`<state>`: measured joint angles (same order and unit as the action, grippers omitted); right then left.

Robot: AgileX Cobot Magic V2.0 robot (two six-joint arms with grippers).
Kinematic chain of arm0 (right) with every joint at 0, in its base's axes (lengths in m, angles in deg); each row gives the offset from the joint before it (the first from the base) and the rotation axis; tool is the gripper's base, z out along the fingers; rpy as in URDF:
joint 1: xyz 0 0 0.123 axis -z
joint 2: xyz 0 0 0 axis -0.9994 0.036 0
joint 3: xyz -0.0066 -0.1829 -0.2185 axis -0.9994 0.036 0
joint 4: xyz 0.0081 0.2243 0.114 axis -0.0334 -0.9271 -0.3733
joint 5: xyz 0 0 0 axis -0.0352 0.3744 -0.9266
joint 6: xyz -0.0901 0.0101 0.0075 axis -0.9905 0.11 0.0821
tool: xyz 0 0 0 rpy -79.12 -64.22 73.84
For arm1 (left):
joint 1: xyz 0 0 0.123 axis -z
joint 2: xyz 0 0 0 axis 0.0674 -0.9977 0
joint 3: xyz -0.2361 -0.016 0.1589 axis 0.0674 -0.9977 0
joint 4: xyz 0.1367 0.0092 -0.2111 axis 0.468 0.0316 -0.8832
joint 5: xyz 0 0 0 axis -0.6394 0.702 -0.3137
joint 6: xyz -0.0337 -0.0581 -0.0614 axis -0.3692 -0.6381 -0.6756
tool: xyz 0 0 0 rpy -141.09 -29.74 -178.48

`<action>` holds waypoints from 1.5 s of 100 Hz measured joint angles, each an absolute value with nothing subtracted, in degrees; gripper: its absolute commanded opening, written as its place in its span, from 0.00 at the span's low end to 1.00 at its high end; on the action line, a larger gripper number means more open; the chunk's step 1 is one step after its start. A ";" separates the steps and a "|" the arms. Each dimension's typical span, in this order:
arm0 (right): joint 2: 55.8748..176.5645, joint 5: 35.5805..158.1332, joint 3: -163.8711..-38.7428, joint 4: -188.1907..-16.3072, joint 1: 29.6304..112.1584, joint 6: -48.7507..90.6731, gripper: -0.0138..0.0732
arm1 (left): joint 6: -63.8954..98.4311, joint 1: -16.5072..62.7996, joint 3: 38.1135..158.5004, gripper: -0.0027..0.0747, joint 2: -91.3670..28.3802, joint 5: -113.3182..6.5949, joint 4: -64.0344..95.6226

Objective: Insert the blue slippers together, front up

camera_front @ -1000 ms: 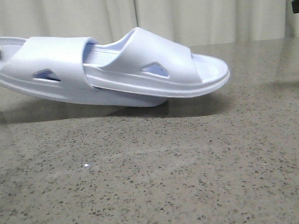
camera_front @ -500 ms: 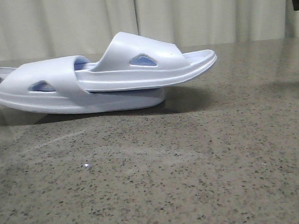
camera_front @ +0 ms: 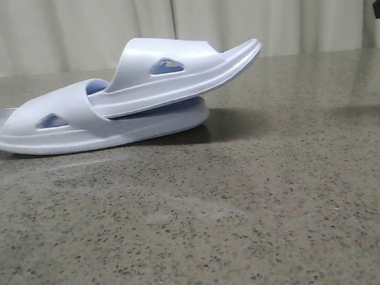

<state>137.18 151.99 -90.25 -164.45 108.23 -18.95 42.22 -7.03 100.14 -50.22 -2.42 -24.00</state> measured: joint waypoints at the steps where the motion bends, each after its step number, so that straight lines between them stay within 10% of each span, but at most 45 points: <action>1: 137.18 151.99 -90.25 -164.45 108.23 -18.95 0.25 | 42.15 -7.03 100.28 0.48 -49.99 -2.13 -23.98; 21: 135.38 151.99 -90.25 -164.32 108.23 -18.95 0.05 | 40.68 -7.03 101.92 0.06 -43.27 -0.82 -23.38; 89: 101.07 106.35 -74.58 -163.97 78.00 -20.95 0.06 | 40.56 11.71 80.51 0.05 -13.13 -44.80 -15.19; 150: 82.96 101.44 -51.77 -165.63 75.90 -21.04 0.06 | 40.56 17.72 52.54 0.05 11.65 -61.49 -33.96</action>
